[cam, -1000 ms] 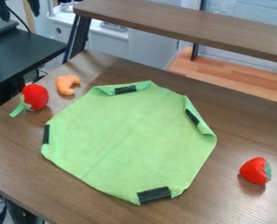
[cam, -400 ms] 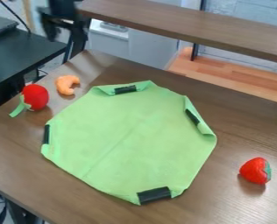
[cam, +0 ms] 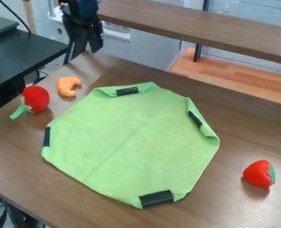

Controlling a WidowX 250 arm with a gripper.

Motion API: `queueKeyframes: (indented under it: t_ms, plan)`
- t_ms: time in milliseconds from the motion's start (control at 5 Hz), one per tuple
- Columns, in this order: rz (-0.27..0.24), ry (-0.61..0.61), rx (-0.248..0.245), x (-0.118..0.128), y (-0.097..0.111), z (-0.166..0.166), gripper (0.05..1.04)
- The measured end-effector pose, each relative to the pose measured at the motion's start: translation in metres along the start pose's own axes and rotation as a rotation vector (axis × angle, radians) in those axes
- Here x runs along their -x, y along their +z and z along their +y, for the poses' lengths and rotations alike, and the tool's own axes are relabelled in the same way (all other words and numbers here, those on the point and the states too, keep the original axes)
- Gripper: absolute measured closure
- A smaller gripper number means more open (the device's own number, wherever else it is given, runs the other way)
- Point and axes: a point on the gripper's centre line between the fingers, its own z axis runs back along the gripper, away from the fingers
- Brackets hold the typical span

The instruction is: Fold the cloth from top left to bottom right

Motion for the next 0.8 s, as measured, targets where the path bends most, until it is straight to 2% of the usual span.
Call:
queueKeyframes:
  t_ms: [200, 400, 600, 800]
  plan:
    - [-0.009, -0.078, -0.031, -0.008, -0.007, -0.014, 0.083]
    - [-0.039, -0.093, -0.046, -0.011, -0.017, -0.022, 0.083]
    - [-0.080, -0.137, -0.044, -0.015, -0.030, -0.034, 0.083]
    - [-0.073, -0.179, -0.023, -0.016, -0.051, -0.048, 0.083]
